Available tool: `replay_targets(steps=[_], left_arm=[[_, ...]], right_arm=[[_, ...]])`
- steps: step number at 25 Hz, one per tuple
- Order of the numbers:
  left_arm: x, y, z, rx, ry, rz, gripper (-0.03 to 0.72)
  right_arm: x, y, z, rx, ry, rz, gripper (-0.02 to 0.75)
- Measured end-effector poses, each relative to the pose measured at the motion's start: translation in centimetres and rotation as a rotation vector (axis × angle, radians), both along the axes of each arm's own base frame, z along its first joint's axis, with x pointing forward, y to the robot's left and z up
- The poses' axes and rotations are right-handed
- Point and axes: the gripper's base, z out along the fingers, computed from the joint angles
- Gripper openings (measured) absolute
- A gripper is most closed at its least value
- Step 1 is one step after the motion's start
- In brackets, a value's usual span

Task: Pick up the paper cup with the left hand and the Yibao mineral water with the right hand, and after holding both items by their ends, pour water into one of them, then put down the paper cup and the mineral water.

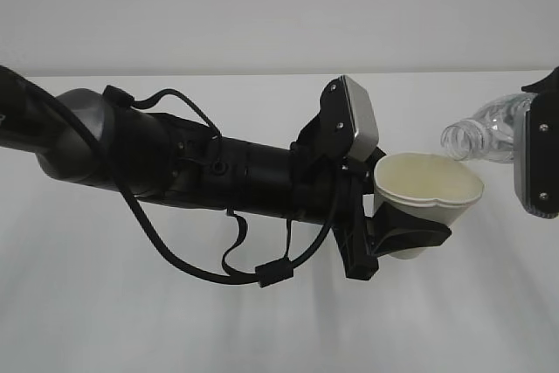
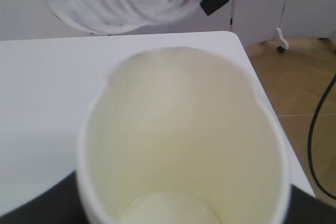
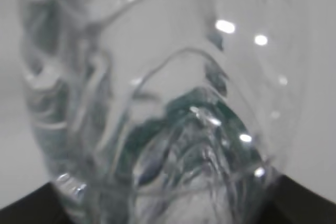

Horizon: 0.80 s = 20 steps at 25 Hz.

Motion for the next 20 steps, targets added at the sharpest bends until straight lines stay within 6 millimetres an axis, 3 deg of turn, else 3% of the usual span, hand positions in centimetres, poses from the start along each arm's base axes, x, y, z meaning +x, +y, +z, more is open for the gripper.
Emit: replay_targets(steps=[20], left_arm=[[0.00, 0.00, 0.00, 0.000, 0.000, 0.000, 0.424]], right_arm=[[-0.05, 0.01, 0.09, -0.035, -0.006, 0.018, 0.462]])
